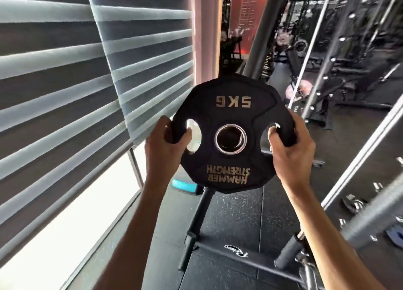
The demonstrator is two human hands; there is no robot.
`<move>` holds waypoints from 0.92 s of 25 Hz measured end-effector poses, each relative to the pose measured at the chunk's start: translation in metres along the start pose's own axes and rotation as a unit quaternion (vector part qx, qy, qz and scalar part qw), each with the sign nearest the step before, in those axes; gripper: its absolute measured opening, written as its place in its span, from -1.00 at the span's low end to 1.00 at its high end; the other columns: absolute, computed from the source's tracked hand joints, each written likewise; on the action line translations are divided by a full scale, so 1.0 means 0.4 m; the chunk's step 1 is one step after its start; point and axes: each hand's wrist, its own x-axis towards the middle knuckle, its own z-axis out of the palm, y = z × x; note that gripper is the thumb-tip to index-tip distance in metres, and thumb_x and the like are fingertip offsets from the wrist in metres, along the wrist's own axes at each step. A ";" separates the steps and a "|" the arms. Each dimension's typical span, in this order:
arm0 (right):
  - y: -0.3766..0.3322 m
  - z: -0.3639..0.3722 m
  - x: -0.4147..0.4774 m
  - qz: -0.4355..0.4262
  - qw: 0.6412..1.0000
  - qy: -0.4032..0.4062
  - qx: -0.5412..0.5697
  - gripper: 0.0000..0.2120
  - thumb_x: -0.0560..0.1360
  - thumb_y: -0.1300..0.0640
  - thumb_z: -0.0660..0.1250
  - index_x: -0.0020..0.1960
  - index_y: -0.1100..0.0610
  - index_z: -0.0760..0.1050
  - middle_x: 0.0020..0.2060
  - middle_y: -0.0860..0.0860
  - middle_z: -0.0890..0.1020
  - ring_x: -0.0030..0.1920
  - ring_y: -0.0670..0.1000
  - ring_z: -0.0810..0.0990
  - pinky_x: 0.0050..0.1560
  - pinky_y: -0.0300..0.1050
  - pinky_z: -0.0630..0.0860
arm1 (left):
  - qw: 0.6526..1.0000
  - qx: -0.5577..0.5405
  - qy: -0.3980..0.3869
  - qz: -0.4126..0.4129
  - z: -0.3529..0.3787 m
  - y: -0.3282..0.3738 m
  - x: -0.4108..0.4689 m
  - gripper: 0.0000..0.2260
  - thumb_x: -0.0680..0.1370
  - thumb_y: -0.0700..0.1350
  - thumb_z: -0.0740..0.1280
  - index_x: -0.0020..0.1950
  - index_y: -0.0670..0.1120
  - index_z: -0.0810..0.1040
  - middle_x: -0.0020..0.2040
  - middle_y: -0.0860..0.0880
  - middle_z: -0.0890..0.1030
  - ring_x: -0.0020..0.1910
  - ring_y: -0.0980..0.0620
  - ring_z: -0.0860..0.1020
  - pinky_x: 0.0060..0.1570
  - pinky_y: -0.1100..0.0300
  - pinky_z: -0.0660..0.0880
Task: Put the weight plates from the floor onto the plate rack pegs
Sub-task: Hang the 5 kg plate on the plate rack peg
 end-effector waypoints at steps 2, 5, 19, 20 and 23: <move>0.012 0.009 -0.019 -0.004 0.999 0.034 -0.026 -0.64 0.52 0.27 0.37 0.31 0.15 0.51 -0.17 -0.20 0.61 -0.24 -0.26 0.55 -0.15 -0.36 0.47 | 1.000 -0.001 -0.017 0.016 0.014 -0.019 0.021 -0.69 0.45 0.08 0.46 -0.17 -0.06 0.39 -0.34 0.02 0.52 -0.31 -0.06 0.53 -0.27 0.02 0.48; 0.033 0.030 -0.028 -0.019 0.995 0.068 -0.071 -0.65 0.55 0.24 0.34 0.33 0.14 0.46 -0.22 -0.23 0.57 -0.30 -0.25 0.54 -0.22 -0.34 0.48 | 0.998 -0.003 -0.049 0.047 0.043 -0.052 0.064 -0.69 0.47 0.08 0.44 -0.14 -0.07 0.38 -0.32 0.01 0.54 -0.30 -0.05 0.54 -0.26 0.00 0.51; 0.137 0.091 0.182 0.003 0.980 -0.016 -0.200 -0.47 0.63 0.03 0.24 0.54 0.04 0.15 -0.03 0.00 0.67 -0.20 0.05 0.70 -0.17 0.08 0.65 | 0.990 -0.024 -0.137 0.026 0.268 -0.117 0.248 -0.67 0.46 0.02 0.43 0.01 -0.17 0.42 -0.18 -0.12 0.61 -0.20 -0.19 0.61 -0.24 -0.10 0.57; 0.141 0.088 0.187 0.010 0.979 -0.027 -0.200 -0.44 0.62 -0.01 0.24 0.55 0.03 0.12 0.04 0.05 0.68 -0.12 0.09 0.71 -0.11 0.12 0.65 | 0.989 -0.036 -0.142 0.019 0.268 -0.122 0.242 -0.68 0.47 0.04 0.43 0.01 -0.12 0.41 -0.17 -0.08 0.61 -0.19 -0.16 0.62 -0.24 -0.09 0.58; 0.163 0.070 0.159 0.051 0.970 -0.052 -0.232 -0.34 0.60 -0.14 0.22 0.56 0.09 0.07 0.23 0.12 0.58 0.14 0.14 0.62 0.16 0.05 0.55 | 0.986 -0.078 -0.145 -0.034 0.277 -0.159 0.153 -0.71 0.52 0.20 0.36 0.04 0.09 0.34 -0.14 0.04 0.60 -0.19 -0.07 0.64 -0.19 -0.04 0.61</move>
